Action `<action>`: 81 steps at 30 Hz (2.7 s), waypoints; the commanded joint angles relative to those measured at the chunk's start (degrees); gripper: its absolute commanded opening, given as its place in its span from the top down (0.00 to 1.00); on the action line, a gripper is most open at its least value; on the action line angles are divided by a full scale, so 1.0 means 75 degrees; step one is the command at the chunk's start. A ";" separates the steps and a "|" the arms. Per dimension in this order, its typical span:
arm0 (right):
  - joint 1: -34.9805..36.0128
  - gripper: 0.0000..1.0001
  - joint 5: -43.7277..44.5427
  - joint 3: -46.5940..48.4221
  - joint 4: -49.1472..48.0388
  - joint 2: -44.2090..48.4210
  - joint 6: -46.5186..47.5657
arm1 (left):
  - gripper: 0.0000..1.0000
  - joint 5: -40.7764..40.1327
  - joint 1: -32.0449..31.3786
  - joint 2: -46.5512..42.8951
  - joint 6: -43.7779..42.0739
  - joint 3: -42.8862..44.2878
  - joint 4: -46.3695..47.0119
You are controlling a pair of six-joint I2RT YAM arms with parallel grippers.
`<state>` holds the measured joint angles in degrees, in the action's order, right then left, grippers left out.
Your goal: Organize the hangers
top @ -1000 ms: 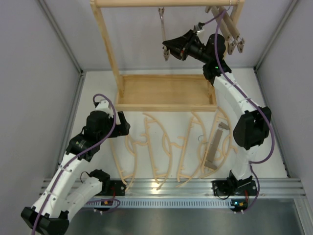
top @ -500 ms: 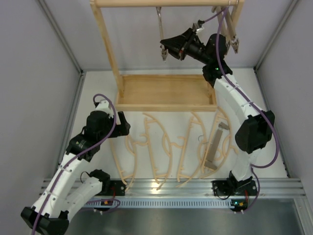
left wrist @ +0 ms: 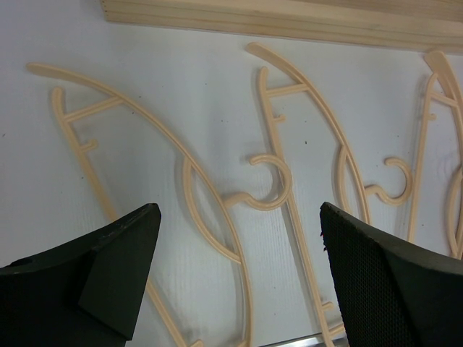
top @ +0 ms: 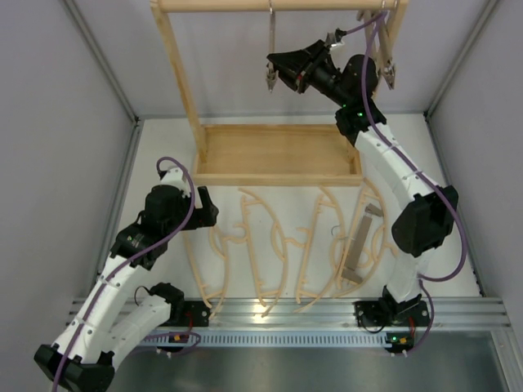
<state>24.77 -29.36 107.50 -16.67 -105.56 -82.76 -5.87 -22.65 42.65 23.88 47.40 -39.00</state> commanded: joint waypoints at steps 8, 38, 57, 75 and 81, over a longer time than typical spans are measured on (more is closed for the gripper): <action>0.0165 1.00 0.0915 0.0584 -0.0532 0.0094 -0.0086 | 0.05 -0.0026 -0.0073 -0.0004 -0.0008 -0.0027 0.0337; 0.0165 0.91 0.1700 0.0737 0.0617 -0.0164 0.0007 | 0.05 -0.0108 -0.0214 -0.0085 0.0004 -0.0038 0.0337; 0.0271 0.59 0.1583 0.0116 0.1085 0.0492 0.0945 | 0.05 -0.0155 -0.0272 -0.0039 0.0015 -0.0038 0.0337; 0.0517 0.48 0.1712 -0.1172 0.1589 0.1664 0.2409 | 0.05 -0.0132 -0.0284 -0.0039 0.0004 -0.0038 0.0337; 0.0611 0.42 0.1701 -0.1747 0.1682 0.2203 0.2855 | 0.05 -0.0132 -0.0296 -0.0050 0.0015 -0.0038 0.0337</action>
<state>28.03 -16.73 95.46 -4.54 -93.03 -64.90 -6.48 -24.62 42.65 23.88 47.40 -39.00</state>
